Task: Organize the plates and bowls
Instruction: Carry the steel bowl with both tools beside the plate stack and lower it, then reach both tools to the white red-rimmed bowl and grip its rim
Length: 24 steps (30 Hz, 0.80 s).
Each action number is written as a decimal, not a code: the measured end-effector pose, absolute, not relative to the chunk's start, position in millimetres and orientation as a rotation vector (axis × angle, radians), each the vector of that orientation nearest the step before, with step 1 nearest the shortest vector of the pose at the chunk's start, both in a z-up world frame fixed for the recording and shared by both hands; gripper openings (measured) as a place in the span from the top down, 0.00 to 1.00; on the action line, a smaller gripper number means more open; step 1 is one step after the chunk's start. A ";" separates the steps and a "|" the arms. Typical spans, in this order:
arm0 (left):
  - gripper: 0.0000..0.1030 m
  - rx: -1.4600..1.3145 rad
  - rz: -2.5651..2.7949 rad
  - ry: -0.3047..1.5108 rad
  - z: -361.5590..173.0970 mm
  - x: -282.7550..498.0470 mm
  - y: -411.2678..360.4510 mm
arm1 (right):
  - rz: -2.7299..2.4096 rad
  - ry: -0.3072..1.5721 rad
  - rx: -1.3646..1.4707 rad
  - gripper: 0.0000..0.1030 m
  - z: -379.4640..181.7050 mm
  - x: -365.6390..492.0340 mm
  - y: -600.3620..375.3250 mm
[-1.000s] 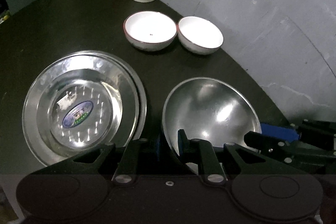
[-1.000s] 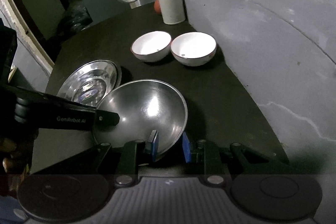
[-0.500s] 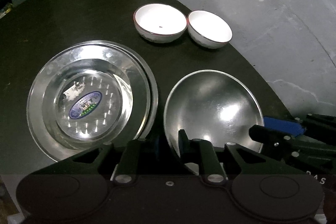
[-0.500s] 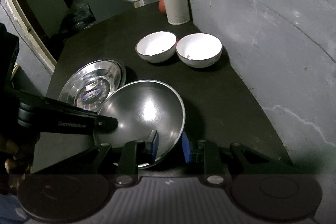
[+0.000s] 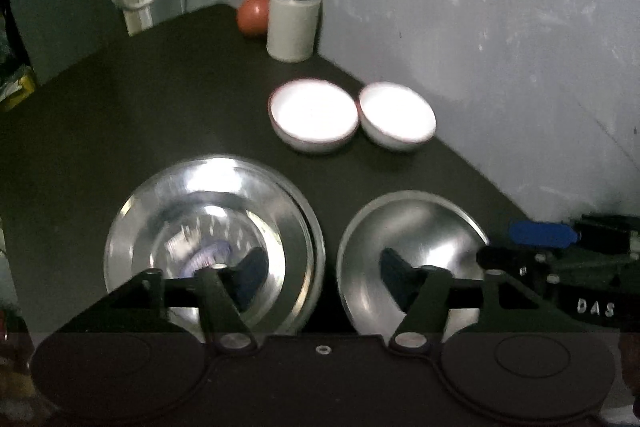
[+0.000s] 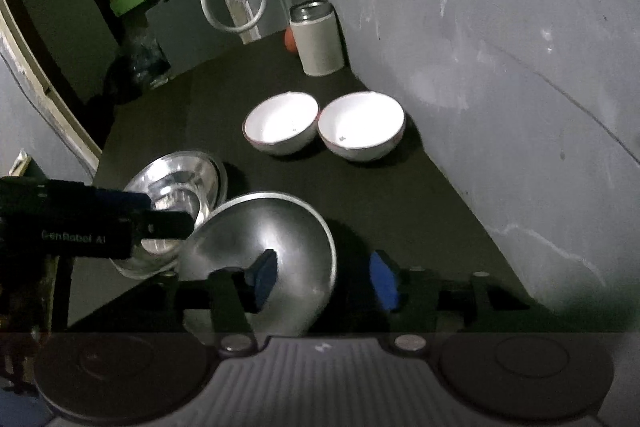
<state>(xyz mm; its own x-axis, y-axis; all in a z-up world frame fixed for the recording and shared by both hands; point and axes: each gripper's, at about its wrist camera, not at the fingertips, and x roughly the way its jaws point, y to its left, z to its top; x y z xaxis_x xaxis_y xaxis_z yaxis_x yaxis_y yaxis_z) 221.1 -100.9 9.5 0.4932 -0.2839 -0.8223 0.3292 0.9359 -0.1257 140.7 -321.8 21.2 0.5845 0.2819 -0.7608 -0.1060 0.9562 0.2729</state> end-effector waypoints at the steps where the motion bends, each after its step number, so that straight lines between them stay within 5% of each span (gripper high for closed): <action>1: 0.27 0.054 -0.365 0.972 11.9 224.8 -98.7 | 0.228 0.914 0.209 0.36 22.2 143.3 -320.9; 8: 0.01 0.101 -0.294 0.901 22.2 264.7 -86.4 | 0.228 0.864 0.232 0.10 29.6 165.1 -310.6; 13: 0.01 0.154 -0.286 0.910 16.4 298.2 -82.8 | 0.208 0.855 0.297 0.02 28.9 186.5 -304.2; 24: 0.01 0.258 -0.369 0.956 -7.4 371.0 -96.7 | 0.089 0.904 0.523 0.01 7.1 235.3 -304.7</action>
